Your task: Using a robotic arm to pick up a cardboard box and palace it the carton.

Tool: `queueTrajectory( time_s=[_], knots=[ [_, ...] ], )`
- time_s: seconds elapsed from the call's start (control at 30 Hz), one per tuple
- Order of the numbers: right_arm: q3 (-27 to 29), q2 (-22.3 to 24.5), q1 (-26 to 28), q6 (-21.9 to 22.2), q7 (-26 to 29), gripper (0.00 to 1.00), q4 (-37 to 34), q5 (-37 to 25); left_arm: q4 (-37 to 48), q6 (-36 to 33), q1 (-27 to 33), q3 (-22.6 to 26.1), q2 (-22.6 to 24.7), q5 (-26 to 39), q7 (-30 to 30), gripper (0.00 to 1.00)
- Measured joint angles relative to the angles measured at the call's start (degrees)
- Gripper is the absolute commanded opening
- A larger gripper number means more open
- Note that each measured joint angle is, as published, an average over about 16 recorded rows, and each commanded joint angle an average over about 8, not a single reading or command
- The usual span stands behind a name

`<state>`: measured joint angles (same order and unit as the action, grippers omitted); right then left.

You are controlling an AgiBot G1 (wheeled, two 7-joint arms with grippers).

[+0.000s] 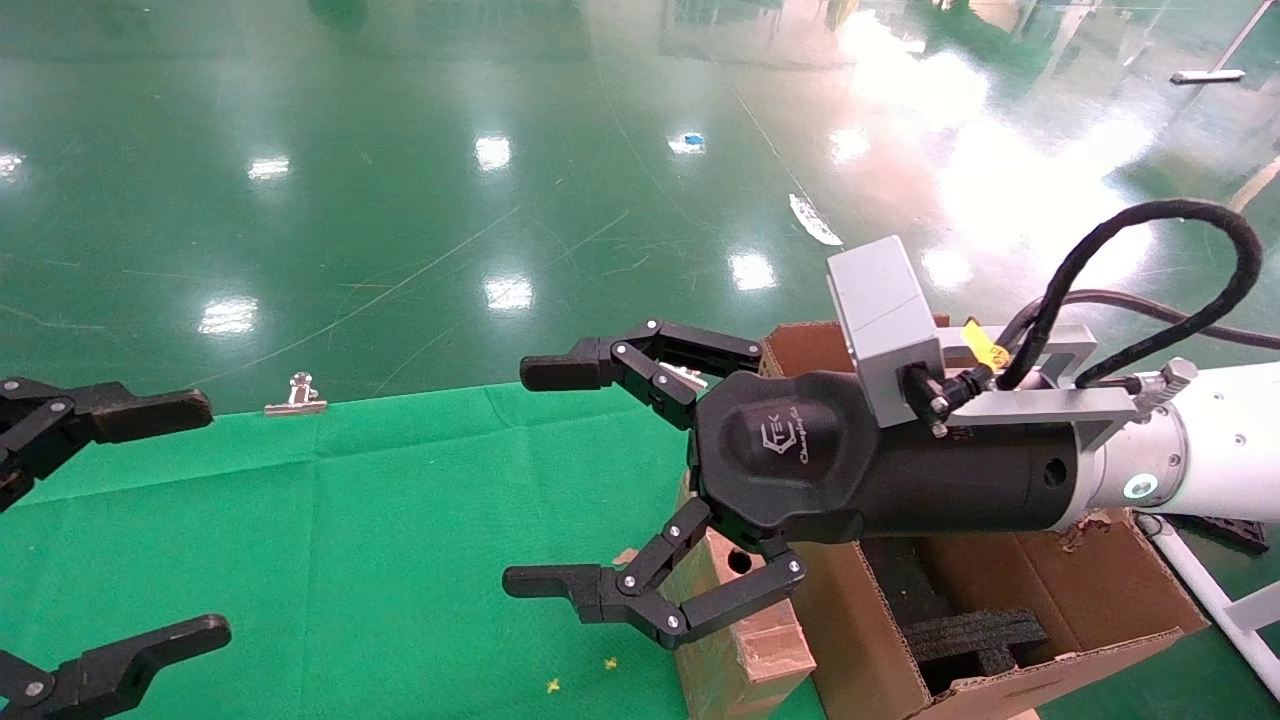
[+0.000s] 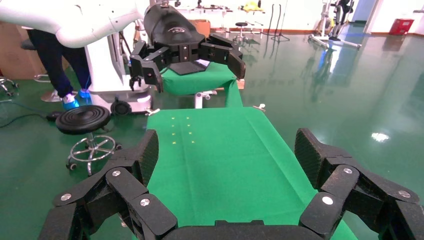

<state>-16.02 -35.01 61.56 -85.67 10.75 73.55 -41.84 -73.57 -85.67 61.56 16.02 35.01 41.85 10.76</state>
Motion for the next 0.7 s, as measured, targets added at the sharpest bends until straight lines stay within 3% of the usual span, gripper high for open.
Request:
queueTrajectory(
  time_s=[0.4, 0.7],
  knots=[
    [-1.0, 0.0, 0.9, -0.1, 0.4, 1.0, 1.1, -2.2, 0.0, 0.0, 0.0, 0.0, 0.0, 0.0, 0.0, 1.0],
    [-8.2, -2.5, 7.8, -1.5, 2.7, 1.0, 3.5, -15.6, 0.1, 0.0, 0.0, 0.1, 0.0, 0.0, 0.0, 1.0]
  ],
)
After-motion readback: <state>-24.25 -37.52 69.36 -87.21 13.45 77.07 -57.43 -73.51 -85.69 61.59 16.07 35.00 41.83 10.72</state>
